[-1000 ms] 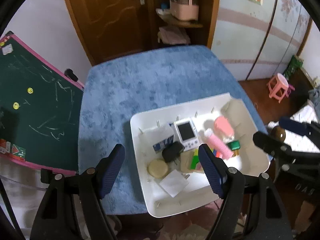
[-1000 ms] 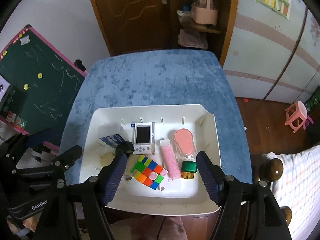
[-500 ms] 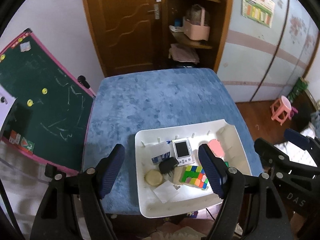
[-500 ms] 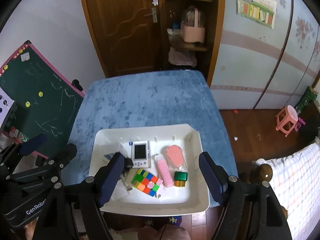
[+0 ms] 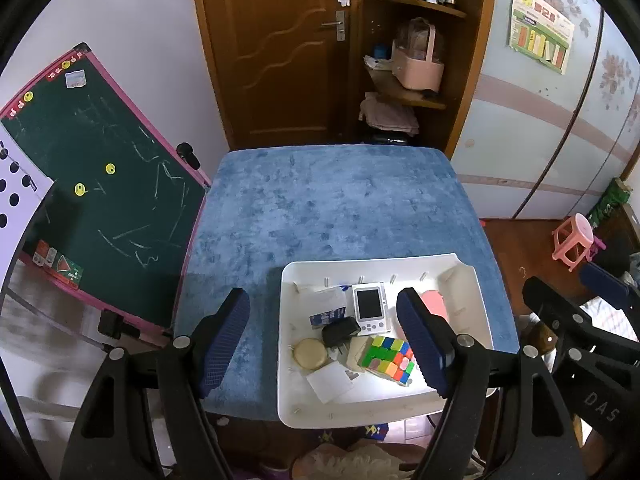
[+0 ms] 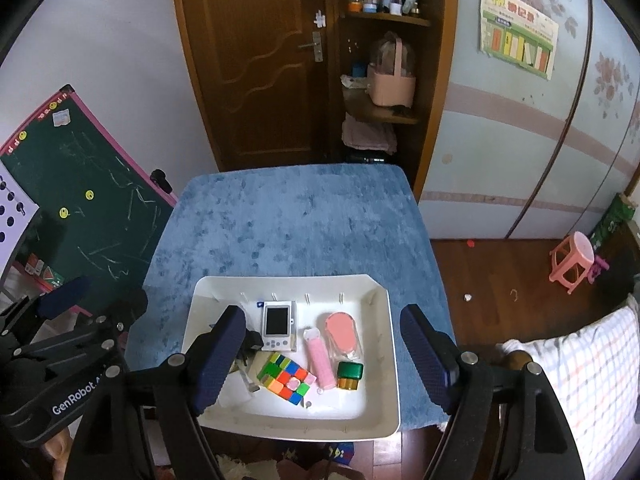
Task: Organize rigid objects
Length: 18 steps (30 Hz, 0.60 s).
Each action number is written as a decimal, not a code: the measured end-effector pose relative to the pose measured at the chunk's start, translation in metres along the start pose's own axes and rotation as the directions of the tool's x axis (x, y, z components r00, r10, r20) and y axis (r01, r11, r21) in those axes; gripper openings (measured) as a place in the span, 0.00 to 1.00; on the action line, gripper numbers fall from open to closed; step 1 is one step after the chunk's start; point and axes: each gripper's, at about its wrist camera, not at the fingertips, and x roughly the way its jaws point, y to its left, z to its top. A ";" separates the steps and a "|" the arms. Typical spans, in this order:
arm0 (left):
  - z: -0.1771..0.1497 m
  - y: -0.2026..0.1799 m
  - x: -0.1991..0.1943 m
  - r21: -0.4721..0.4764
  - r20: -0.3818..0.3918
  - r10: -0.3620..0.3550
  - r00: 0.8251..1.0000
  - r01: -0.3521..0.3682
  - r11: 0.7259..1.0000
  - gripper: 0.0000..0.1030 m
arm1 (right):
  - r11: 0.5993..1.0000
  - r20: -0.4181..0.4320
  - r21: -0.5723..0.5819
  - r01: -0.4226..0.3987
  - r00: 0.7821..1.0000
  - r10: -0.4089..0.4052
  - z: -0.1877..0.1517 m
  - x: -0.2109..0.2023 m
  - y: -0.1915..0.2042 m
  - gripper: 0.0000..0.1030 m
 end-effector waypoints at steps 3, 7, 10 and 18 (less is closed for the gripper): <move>-0.001 0.002 -0.003 -0.003 0.006 0.006 1.000 -0.006 1.000 0.77 | 1.000 0.008 0.006 -0.011 1.000 0.011 0.003 -0.001 0.000 0.78; -0.001 0.004 -0.002 -0.009 0.007 0.018 1.000 -0.018 1.000 0.77 | 0.999 0.011 0.011 -0.034 0.999 0.034 0.005 0.001 0.001 0.78; -0.001 0.006 0.000 -0.016 0.000 0.021 1.000 -0.021 1.000 0.77 | 0.999 0.010 0.003 -0.039 0.999 0.039 0.006 0.002 0.003 0.78; 0.001 0.010 0.003 -0.031 -0.002 0.034 0.999 -0.034 0.999 0.77 | 0.999 0.004 -0.009 -0.045 0.999 0.045 0.008 0.005 0.008 0.78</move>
